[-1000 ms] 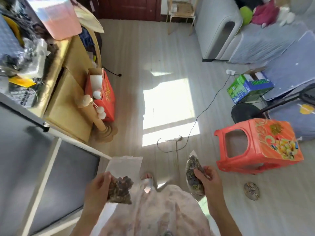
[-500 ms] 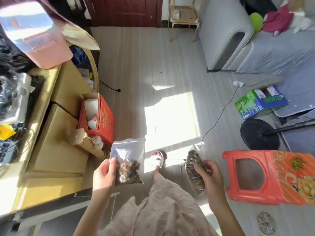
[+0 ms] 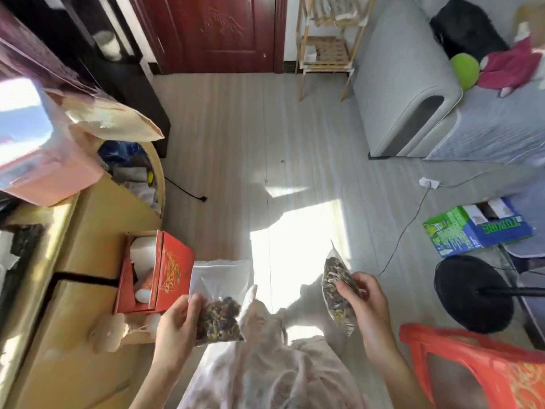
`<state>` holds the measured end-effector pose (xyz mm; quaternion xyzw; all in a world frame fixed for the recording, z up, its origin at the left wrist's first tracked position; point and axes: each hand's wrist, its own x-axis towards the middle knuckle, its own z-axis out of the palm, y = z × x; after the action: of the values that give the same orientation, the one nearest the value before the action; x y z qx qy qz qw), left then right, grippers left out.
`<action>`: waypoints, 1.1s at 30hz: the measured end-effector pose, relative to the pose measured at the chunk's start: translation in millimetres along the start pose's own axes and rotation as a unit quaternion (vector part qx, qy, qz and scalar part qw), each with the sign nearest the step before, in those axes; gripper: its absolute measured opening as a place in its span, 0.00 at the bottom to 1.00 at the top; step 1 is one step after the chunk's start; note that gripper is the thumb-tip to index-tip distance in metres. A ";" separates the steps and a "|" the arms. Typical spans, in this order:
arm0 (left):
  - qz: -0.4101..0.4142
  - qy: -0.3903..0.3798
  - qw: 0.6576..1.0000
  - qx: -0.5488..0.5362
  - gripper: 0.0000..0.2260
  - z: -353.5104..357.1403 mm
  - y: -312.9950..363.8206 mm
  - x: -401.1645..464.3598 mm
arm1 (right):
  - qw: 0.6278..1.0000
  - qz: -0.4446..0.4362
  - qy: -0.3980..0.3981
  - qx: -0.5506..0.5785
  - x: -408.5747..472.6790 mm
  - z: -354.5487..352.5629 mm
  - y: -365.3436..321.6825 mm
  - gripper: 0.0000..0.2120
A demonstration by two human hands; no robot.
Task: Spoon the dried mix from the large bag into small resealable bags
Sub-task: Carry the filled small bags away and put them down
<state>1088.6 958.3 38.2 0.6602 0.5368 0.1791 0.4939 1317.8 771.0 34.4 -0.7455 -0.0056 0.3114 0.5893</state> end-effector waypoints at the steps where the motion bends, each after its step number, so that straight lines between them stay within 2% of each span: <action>1: -0.008 0.001 1.000 -0.001 0.17 5.1 3.6 15.1 | 1.000 0.004 0.000 0.000 15.0 4.4 -6.4 0.09; 11: -0.027 -0.005 0.999 -0.021 0.16 65.1 85.2 208.0 | 1.000 0.009 0.016 0.011 185.4 58.1 -93.9 0.08; 24: 0.021 -0.087 0.996 -0.026 0.14 162.9 269.2 477.6 | 0.994 0.003 0.101 0.048 403.6 100.9 -237.0 0.09; 28: 0.025 -0.066 0.997 -0.018 0.14 201.4 302.6 531.5 | 0.993 0.015 0.102 0.056 476.5 101.6 -267.1 0.09; 33: -0.029 -0.027 0.997 -0.067 0.14 258.2 343.2 596.6 | 0.994 0.022 0.087 0.061 583.5 93.5 -313.5 0.09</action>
<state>1683.6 1389.9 37.1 0.6147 0.5288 0.1825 0.5561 1856.5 1167.6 33.5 -0.7324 0.0817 0.2579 0.6248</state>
